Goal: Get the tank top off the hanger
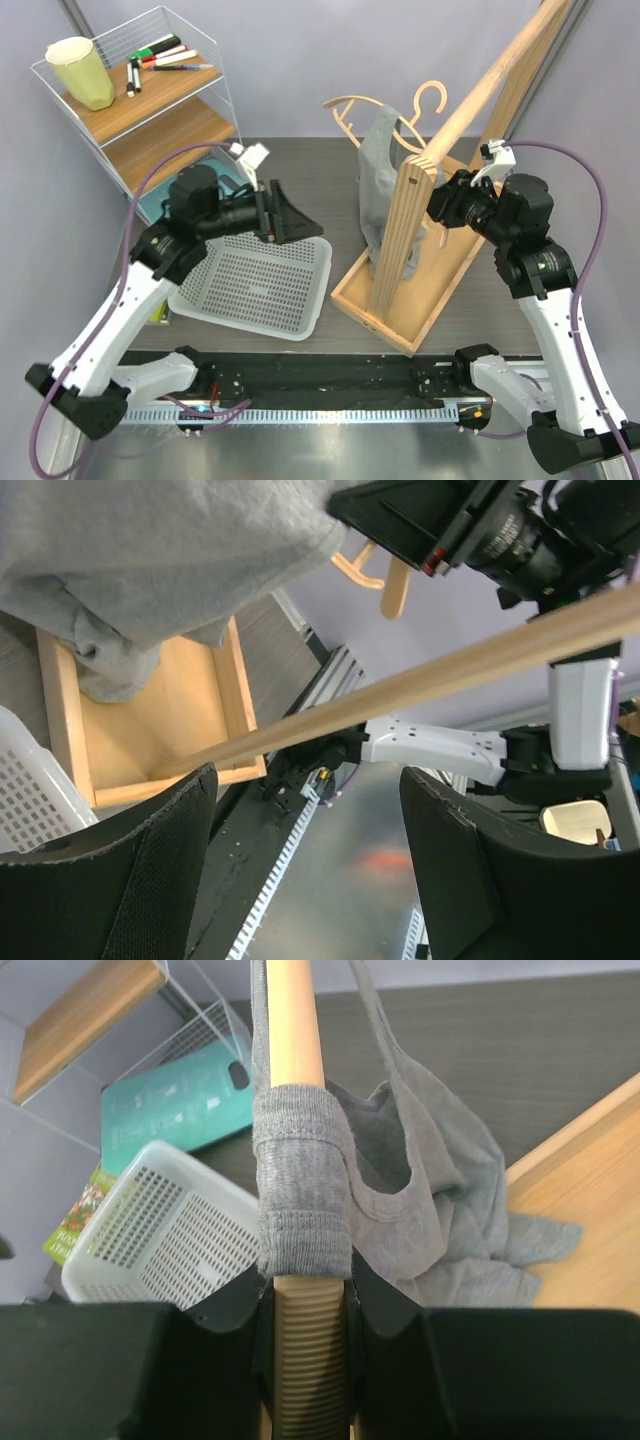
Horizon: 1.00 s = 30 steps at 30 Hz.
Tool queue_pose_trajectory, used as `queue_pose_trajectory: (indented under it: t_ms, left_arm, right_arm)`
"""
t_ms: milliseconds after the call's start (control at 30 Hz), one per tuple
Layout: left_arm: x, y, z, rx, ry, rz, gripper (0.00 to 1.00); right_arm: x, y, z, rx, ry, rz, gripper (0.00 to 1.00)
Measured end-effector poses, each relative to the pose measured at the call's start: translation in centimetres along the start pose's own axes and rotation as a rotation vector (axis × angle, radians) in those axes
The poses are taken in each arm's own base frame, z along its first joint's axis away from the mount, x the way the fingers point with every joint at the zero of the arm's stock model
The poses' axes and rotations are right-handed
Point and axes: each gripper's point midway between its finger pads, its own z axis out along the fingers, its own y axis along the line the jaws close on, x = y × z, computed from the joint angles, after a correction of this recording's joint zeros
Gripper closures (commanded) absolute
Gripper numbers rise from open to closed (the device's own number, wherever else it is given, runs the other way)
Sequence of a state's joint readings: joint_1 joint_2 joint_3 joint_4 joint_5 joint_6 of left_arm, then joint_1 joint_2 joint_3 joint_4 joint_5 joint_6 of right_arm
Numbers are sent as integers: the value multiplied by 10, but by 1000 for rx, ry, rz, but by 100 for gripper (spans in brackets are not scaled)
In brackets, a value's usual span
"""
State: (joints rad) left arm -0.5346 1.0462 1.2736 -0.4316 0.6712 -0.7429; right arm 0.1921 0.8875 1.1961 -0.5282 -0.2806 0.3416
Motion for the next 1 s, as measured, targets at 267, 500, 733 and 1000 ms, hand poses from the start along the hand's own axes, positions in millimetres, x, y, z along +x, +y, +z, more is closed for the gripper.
queue_pose_trajectory:
  t_ms: [267,500,733,1000]
  left_arm:
    - [-22,8,39,-152,-59,80,49]
    - [-86,6,68,-219,-167,184,55]
    - [-88,42,94,-329,-131,202,46]
    - [-96,40,98,-334,-117,266,43]
  right_arm:
    - [38,15,0,-135,80,55,99]
    - [46,26,-5,-208,93,77,99]
    - [46,32,-12,-236,83,77,99]
    - [49,38,-19,-265,81,77,99]
